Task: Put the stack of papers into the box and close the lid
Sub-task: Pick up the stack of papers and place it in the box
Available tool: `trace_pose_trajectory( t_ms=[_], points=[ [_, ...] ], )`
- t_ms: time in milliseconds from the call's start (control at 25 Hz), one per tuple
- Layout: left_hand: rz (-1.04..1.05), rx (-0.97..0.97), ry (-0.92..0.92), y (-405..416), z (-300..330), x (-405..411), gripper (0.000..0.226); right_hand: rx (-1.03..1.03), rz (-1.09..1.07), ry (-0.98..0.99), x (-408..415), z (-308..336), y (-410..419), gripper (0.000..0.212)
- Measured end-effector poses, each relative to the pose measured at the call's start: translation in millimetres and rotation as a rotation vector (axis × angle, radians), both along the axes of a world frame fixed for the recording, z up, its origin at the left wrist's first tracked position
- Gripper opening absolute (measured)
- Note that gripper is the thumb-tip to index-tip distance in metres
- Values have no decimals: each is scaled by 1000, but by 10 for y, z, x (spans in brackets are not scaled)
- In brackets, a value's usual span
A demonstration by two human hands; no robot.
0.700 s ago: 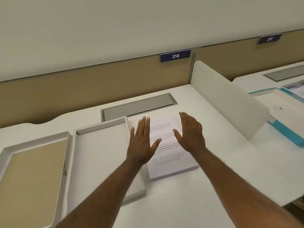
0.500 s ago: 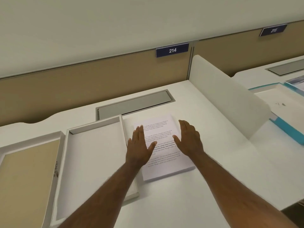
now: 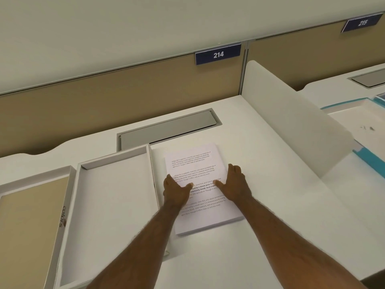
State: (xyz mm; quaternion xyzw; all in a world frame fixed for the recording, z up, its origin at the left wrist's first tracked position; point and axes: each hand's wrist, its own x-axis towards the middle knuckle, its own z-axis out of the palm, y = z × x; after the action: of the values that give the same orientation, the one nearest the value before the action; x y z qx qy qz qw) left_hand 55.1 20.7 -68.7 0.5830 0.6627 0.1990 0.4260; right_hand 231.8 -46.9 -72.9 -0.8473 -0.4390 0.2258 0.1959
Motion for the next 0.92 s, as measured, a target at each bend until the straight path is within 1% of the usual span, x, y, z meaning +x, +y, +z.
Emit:
trace_pose_trajectory(
  t_ms=[160,240,320,440,480,560,680,760,840,920],
  points=[
    [151,-108,94,53,-16,92,81,-35,-119,94,-46,-5,95,76],
    [195,-201,147,91,8,147,81,-58,-176,135,-53,6,153,76],
    [228,-282,150,141,16,159,82,-89,-228,176,-31,28,203,80],
    [244,-327,114,224,-4,134,81,-107,-312,236,41,44,252,83],
    [240,-330,99,241,-13,133,78,-106,-333,263,68,39,261,80],
    [243,-330,117,241,-22,147,73,-88,-369,339,113,22,272,69],
    [187,-286,268,196,-15,197,76,-89,-411,393,148,-6,305,57],
    [213,-279,204,197,-11,219,74,-116,-431,396,134,-38,340,57],
    [266,-284,79,206,4,220,63,-146,-437,394,103,-62,368,63],
    [269,-243,-18,214,1,211,51,-161,-421,351,69,-70,360,70]
  ],
)
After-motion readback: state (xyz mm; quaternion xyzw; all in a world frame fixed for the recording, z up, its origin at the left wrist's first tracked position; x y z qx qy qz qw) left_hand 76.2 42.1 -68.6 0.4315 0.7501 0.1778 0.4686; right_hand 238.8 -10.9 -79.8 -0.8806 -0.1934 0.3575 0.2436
